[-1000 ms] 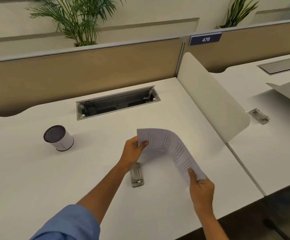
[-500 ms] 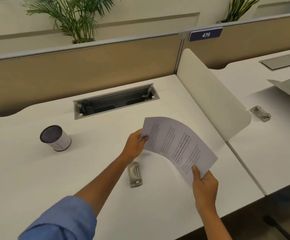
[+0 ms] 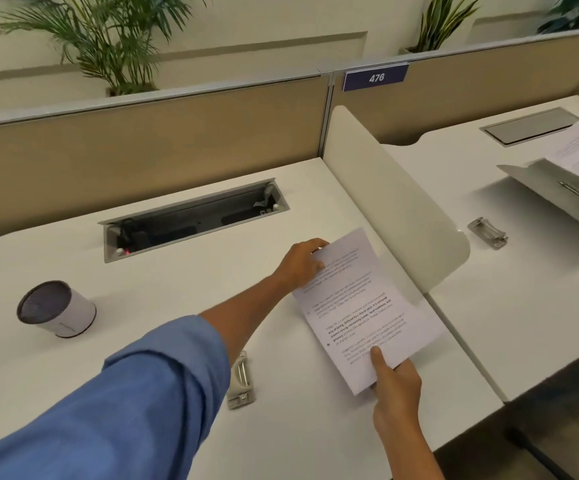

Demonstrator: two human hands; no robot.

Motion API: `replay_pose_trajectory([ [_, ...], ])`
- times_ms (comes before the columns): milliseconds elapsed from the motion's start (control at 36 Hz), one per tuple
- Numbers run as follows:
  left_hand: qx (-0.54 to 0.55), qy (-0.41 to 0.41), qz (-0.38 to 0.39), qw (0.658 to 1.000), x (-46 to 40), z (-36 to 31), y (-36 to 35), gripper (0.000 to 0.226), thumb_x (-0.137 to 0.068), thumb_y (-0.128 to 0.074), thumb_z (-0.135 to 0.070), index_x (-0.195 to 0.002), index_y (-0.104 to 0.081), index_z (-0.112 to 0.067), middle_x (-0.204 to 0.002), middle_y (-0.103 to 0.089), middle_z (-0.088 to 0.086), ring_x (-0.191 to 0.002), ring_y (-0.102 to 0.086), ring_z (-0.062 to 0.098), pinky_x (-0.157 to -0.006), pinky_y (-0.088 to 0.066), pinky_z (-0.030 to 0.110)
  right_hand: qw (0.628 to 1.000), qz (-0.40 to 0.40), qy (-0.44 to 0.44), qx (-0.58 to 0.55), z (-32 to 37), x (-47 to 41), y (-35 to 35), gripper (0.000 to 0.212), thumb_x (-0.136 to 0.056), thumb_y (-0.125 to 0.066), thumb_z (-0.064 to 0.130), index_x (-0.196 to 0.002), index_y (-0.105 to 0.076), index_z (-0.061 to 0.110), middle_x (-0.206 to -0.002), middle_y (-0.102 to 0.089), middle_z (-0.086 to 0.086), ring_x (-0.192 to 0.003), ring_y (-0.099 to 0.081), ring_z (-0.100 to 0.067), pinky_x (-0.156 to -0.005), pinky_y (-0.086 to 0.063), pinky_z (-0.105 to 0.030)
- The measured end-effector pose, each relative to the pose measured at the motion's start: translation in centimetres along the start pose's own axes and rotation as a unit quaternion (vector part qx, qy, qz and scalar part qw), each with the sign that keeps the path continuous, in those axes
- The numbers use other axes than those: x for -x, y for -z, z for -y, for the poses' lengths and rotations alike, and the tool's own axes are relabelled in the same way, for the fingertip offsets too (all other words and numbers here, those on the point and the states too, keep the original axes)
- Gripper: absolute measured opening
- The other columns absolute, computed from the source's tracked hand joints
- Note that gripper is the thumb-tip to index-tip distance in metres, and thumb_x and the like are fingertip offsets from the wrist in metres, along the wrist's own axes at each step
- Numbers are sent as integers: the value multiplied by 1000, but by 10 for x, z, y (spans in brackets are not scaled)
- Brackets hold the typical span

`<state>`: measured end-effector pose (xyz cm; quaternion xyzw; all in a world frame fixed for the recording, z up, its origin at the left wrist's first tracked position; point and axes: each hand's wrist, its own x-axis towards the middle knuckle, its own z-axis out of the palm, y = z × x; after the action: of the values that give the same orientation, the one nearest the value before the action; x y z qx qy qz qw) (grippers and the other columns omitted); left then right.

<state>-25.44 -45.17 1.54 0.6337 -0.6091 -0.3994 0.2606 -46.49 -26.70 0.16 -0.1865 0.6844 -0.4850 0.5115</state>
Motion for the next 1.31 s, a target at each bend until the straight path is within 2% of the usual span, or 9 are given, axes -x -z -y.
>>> replay_pose_trajectory([
  [333,-20,-6,20,1000,-47,23,-26,51,-94,-72,-5,-140,-63,-24,-138,-68,10,-127,-65,26,-110,-52,45,998,11,-52,18,-2,-17,4,46,-99,-70,7,-142,-61,21,-124,-74,-1,-109,-73,-26,-89,-63,-48],
  [472,-41,-29,4,999,-55,39,-28,70,-90,-77,-3,-152,-52,-21,-142,-61,7,-131,-58,28,-118,-42,48,995,-4,-70,78,-6,-20,10,33,-97,-74,13,-128,-65,12,-113,-77,-8,-97,-77,-29,-69,-67,-40],
  [556,-64,-50,-21,996,-54,48,-27,70,-91,-77,-8,-155,-49,-18,-155,-51,8,-145,-48,29,-123,-36,46,987,-25,-86,132,-8,-17,18,42,-93,-80,21,-128,-60,10,-107,-77,-14,-84,-80,-29,-72,-67,-44],
  [667,-48,-46,-48,997,-38,58,-20,64,-95,-76,-13,-154,-50,-15,-156,-49,11,-147,-45,30,-125,-34,44,979,-23,-122,161,-13,-10,31,51,-92,-82,24,-133,-55,9,-98,-77,-18,-80,-80,-33,-78,-66,-52],
  [778,3,-23,-81,996,-3,63,-8,55,-97,-74,-16,-149,-55,-14,-151,-55,9,-137,-55,27,-116,-44,36,963,-12,-132,236,-20,1,33,40,-92,-80,28,-119,-62,5,-94,-76,-15,-76,-78,-35,-67,-67,-47],
  [889,40,1,-112,993,49,71,8,45,-97,-74,-16,-140,-62,-14,-139,-65,6,-115,-65,19,-101,-51,29,958,33,-55,279,-28,23,14,18,-93,-79,23,-102,-70,11,-92,-75,-12,-77,-75,-33,-57,-62,-35],
  [972,84,52,-139,985,92,81,21,37,-97,-74,-18,-133,-67,-18,-128,-71,-1,-104,-70,16,-95,-57,32,951,102,-6,292,-30,44,-12,7,-92,-79,18,-93,-74,14,-89,-76,-8,-79,-74,-29,-59,-63,-34],
  [1194,161,178,-215,947,201,109,42,23,-97,-73,-19,-120,-72,-22,-111,-73,-2,-89,-69,10,-63,-52,10,913,246,52,322,-44,77,-88,7,-87,-79,16,-89,-75,21,-85,-76,0,-73,-73,-16,-70,-67,-41],
  [1306,175,219,-215,935,238,124,40,24,-95,-75,-23,-119,-72,-24,-105,-73,-7,-92,-72,11,-80,-58,26,895,270,76,346,-51,85,-114,11,-86,-76,13,-90,-75,23,-84,-75,1,-73,-71,-13,-66,-61,-29],
])
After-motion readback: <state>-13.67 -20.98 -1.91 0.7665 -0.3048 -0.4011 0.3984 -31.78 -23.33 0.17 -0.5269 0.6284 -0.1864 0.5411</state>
